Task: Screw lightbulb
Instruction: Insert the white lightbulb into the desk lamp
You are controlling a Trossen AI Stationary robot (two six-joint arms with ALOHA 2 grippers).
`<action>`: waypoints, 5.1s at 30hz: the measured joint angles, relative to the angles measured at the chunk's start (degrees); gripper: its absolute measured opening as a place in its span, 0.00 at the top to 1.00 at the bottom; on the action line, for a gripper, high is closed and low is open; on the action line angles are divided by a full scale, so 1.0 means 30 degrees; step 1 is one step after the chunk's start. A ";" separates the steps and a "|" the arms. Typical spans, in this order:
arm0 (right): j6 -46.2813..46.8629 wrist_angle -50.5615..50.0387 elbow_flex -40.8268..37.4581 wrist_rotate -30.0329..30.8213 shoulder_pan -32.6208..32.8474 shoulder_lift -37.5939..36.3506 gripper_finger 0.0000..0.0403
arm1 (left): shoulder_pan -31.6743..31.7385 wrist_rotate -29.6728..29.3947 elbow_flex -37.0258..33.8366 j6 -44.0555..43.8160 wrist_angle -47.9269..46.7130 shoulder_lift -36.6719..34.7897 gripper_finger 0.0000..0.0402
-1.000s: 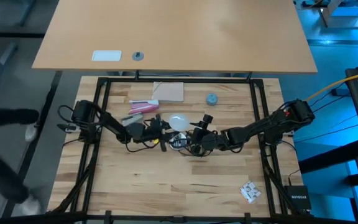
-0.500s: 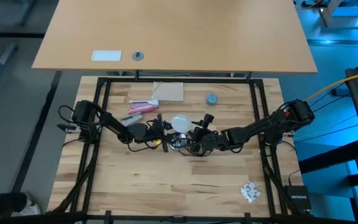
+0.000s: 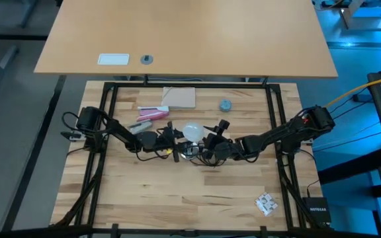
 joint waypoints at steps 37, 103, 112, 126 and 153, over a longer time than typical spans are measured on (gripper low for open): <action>-0.0751 -0.0182 0.0000 -0.0502 0.0000 0.0000 0.51 | 0.0036 -0.0286 -0.4577 0.0938 -0.0396 -0.5486 0.61; -0.1013 0.0000 0.0000 -0.0342 0.0000 0.0000 0.51 | -0.0192 -0.0284 0.0437 0.0399 0.4375 0.2510 0.61; -0.1013 0.0000 0.0000 -0.0179 0.0000 0.0000 0.51 | -0.0379 -0.0280 0.0437 0.0388 0.3806 0.2520 0.61; -0.1078 0.0466 0.0000 0.0181 0.0000 0.0000 0.51 | -0.0481 -0.0297 0.0430 0.0933 0.3047 0.2499 0.61; -0.1086 0.0476 0.0000 -0.0657 0.0000 0.0000 0.51 | -0.0554 -0.0335 0.0466 0.1140 0.1029 0.2397 0.61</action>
